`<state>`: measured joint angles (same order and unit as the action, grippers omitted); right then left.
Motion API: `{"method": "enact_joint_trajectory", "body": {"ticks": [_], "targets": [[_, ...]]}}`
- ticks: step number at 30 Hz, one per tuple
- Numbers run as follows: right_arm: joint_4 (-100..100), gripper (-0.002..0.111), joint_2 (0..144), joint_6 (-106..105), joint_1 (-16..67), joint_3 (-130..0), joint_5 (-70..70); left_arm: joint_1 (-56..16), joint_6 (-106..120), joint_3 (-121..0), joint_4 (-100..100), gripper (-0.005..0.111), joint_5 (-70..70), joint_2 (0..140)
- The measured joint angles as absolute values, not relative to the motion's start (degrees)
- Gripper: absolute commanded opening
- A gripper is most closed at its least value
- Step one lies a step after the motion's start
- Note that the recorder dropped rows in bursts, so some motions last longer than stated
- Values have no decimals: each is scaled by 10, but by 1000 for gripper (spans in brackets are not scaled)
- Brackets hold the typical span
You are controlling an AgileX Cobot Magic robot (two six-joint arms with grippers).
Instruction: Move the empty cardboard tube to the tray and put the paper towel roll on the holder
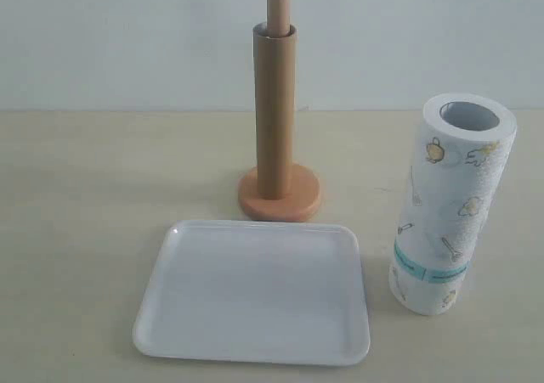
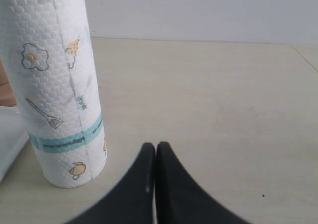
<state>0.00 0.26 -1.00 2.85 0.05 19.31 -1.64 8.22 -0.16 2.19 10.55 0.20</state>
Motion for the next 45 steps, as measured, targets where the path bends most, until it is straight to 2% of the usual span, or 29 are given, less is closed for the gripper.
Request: {"method": "enact_joint_trajectory", "body": {"ticks": [4,10,13,17,24,32,45], "targets": [[0,0,3,-10,29,1,193,-16,82,-2,22,4,74,2],[0,0,3,-10,29,1,193,-16,43,-2,25,4,-122,1],[0,0,3,-10,29,1,193,-16,30,-31,25,4,-167,1],[0,0,3,-10,29,1,193,-16,33,-127,25,4,-108,10],[0,0,3,-10,29,1,193,-16,52,-278,25,4,68,126],[0,0,3,-10,29,1,193,-16,53,-290,25,4,113,185],[0,0,3,-10,29,1,193,-16,53,-291,26,4,59,209]]}}
